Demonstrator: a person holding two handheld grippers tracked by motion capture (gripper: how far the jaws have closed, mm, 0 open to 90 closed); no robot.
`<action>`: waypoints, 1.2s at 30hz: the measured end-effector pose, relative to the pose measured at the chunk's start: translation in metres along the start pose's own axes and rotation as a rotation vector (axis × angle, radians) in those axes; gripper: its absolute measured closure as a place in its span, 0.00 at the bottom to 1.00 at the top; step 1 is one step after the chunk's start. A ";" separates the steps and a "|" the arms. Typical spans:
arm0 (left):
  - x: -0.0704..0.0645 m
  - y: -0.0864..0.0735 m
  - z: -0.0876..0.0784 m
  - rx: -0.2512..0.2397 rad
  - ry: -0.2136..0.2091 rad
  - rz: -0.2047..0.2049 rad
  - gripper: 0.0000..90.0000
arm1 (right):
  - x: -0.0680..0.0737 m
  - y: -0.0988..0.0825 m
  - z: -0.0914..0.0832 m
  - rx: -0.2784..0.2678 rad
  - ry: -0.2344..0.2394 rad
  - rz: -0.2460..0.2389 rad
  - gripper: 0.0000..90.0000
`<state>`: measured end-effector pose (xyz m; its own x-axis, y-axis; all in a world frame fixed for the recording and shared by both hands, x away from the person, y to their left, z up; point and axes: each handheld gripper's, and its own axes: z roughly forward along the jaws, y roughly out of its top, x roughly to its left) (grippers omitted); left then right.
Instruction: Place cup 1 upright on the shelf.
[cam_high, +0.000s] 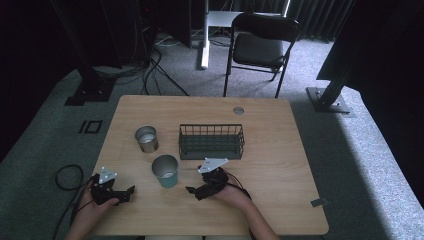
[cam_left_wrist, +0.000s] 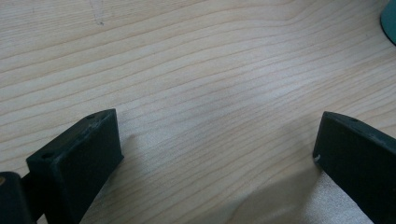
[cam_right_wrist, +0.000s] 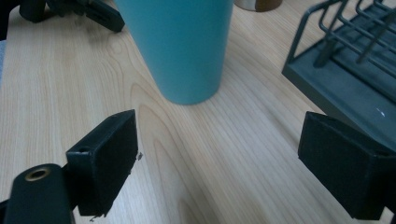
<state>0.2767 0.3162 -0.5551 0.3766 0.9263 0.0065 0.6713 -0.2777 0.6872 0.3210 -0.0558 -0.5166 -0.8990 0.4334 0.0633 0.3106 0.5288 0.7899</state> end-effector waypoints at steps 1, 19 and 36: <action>0.000 0.000 0.000 0.000 0.000 0.000 0.02 | 0.000 0.000 0.000 0.000 0.000 0.000 0.13; 0.000 0.000 0.000 0.000 0.000 0.000 0.02 | 0.014 0.023 0.025 -0.052 0.039 -0.038 0.13; 0.000 0.000 0.000 -0.002 0.000 -0.002 0.02 | 0.022 0.039 0.044 -0.114 0.045 -0.057 0.13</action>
<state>0.2767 0.3161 -0.5552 0.3751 0.9270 0.0052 0.6708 -0.2754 0.6886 0.3265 0.0067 -0.5117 -0.9280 0.3703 0.0412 0.2235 0.4646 0.8569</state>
